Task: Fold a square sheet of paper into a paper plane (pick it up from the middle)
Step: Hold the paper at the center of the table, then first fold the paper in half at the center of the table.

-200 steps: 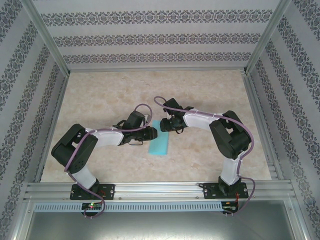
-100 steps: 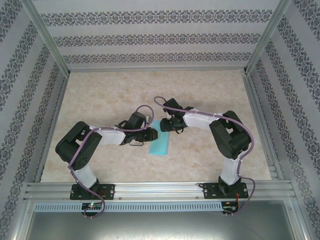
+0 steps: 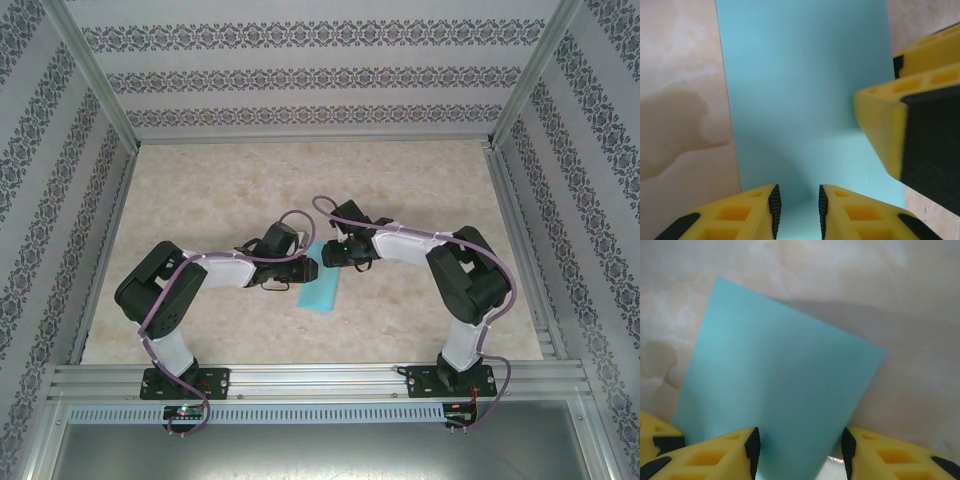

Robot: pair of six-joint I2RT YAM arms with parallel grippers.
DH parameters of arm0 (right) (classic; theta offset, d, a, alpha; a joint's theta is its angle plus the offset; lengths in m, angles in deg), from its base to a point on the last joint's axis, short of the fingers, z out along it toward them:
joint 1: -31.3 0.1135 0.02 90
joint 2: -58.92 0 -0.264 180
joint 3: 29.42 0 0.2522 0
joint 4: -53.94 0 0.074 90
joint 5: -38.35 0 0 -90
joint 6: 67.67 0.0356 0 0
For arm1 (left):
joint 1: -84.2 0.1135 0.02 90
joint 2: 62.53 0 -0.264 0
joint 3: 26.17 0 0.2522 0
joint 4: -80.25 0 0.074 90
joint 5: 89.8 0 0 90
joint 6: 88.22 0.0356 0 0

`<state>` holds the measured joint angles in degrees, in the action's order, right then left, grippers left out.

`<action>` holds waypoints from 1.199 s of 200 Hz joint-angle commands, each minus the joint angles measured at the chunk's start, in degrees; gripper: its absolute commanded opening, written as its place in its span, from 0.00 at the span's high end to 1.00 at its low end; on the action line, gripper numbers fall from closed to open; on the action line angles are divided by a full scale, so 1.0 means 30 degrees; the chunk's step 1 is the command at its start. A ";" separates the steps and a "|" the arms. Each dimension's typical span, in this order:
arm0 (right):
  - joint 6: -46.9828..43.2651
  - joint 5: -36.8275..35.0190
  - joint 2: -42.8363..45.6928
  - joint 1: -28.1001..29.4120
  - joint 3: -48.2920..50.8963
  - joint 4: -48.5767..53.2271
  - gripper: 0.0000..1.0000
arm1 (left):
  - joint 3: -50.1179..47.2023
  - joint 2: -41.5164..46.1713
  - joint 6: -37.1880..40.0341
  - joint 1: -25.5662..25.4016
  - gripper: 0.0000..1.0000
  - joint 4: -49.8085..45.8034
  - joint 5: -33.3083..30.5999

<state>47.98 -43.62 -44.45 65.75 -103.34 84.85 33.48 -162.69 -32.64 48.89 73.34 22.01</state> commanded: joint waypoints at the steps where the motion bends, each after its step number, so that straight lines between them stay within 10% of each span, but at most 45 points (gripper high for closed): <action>1: 0.0580 0.0560 0.1609 -0.0450 0.0816 -0.0034 0.51 | -0.0137 -0.1787 0.1164 -0.0647 0.68 -0.1621 -0.1450; 51: 0.2702 0.2749 0.4307 -0.1380 0.3124 -0.1750 0.54 | -0.0016 -0.2059 0.1389 -0.0886 0.68 -0.1845 -0.1721; 96: 0.6149 0.5212 0.3824 -0.1280 0.3816 -0.4328 0.78 | -0.0061 -0.2064 0.1653 -0.0916 0.68 -0.2101 -0.1870; 240: 0.5614 0.3197 0.0859 -0.0862 0.4012 -0.3821 0.90 | 0.0095 -0.2471 0.2213 -0.1062 0.68 -0.2679 -0.2194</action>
<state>68.07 -30.64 -40.93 63.33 -92.26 70.71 35.56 -164.22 -27.98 47.03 72.44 18.77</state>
